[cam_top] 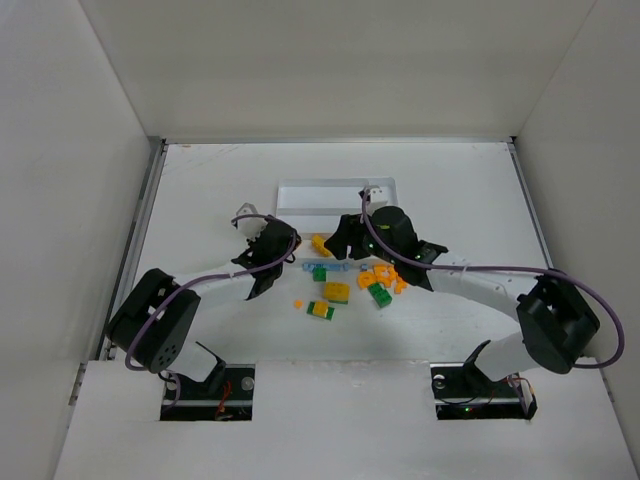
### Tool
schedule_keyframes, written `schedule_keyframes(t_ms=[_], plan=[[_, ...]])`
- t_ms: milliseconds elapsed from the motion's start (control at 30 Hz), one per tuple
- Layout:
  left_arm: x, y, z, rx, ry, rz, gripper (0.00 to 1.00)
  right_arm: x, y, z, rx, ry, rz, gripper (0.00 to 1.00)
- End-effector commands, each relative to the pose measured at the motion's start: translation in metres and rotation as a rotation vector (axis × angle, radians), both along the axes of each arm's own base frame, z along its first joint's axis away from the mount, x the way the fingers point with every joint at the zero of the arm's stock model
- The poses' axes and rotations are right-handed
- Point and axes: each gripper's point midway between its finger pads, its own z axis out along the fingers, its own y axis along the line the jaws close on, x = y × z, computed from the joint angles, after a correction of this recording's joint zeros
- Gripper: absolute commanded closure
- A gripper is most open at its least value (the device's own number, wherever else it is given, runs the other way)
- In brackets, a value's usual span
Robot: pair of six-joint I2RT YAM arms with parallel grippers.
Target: Sort the legos into containers by color
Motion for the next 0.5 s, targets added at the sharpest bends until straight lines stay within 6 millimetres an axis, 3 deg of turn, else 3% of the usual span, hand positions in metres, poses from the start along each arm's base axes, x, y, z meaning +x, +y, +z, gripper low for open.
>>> schedule_keyframes(t_ms=[0,467], plan=[[0.0018,0.0053,0.0124,-0.073,-0.039,0.082,0.65,-0.0016,0.0032,0.0248,0.038,-0.075,0.028,0.33],[-0.0037,-0.0007,0.0058,-0.103,-0.021,0.075,0.56,-0.0111,0.0045,0.0252,0.018,-0.085,0.081,0.25]])
